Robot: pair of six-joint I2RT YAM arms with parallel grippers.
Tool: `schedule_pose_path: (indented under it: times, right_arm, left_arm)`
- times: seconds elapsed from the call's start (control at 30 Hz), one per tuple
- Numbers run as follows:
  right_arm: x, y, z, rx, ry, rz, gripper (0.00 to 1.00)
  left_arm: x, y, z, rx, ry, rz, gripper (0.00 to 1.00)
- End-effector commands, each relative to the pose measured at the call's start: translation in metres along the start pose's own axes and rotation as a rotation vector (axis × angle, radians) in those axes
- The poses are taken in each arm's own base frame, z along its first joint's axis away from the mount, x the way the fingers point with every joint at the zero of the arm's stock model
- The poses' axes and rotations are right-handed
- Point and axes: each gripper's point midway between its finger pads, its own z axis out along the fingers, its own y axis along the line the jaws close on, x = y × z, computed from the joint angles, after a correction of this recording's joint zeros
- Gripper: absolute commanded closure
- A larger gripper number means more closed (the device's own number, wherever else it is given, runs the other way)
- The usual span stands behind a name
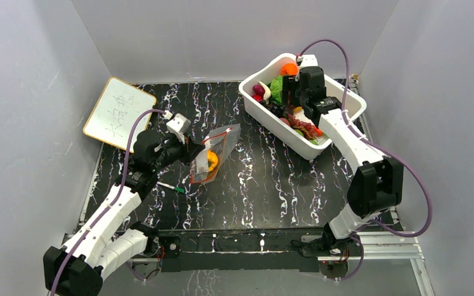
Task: Place the food in the zip-top bag and seal the zipper
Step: Place the fake fruit in the zipper food storage bag.
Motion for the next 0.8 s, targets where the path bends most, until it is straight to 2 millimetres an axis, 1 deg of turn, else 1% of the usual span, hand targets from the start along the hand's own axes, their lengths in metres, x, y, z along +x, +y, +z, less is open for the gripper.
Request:
schedule_pose_path:
  times: [0.0,0.07,0.23,0.3,0.37,0.4,0.43,0.53,0.6,0.7,0.77]
  right_arm:
    - [-0.031,0.039,-0.044,-0.134,-0.100,0.009,0.66]
    - [-0.036,0.055,-0.059,-0.194,-0.120,0.012,0.66]
    - [-0.043,0.087,-0.100,-0.325,-0.160,0.043,0.66]
    - [-0.045,0.101,-0.117,-0.391,-0.171,0.054,0.67]
    - [-0.045,0.118,-0.135,-0.474,-0.172,0.060,0.67]
    - [-0.046,0.126,-0.145,-0.522,-0.176,0.059,0.67]
    - [-0.044,0.134,-0.154,-0.560,-0.176,0.063,0.67]
    - [-0.051,0.147,-0.181,-0.663,-0.208,0.109,0.67]
    - [-0.050,0.159,-0.198,-0.753,-0.216,0.140,0.68]
    - [-0.047,0.171,-0.219,-0.845,-0.216,0.183,0.68]
    - [-0.042,0.181,-0.233,-0.910,-0.209,0.196,0.69]
  left_arm:
    - [-0.007,-0.003,-0.002,0.005,-0.033,0.017,1.00]
    - [-0.008,-0.003,-0.001,0.008,-0.034,0.011,1.00]
    - [-0.007,0.001,0.001,-0.017,-0.040,-0.028,1.00]
    - [-0.012,0.004,0.003,-0.031,-0.061,-0.036,1.00]
    - [-0.022,0.008,0.005,-0.052,-0.081,-0.026,1.00]
    - [-0.030,0.011,0.005,-0.073,-0.093,-0.015,1.00]
    - [-0.039,0.018,0.005,-0.109,-0.104,-0.005,1.00]
    - [-0.071,0.034,0.004,-0.199,-0.162,0.062,1.00]
    - [-0.090,0.047,0.006,-0.259,-0.194,0.110,1.00]
    - [-0.108,0.066,0.015,-0.340,-0.193,0.155,1.00]
    - [-0.112,0.077,0.020,-0.388,-0.190,0.163,1.00]
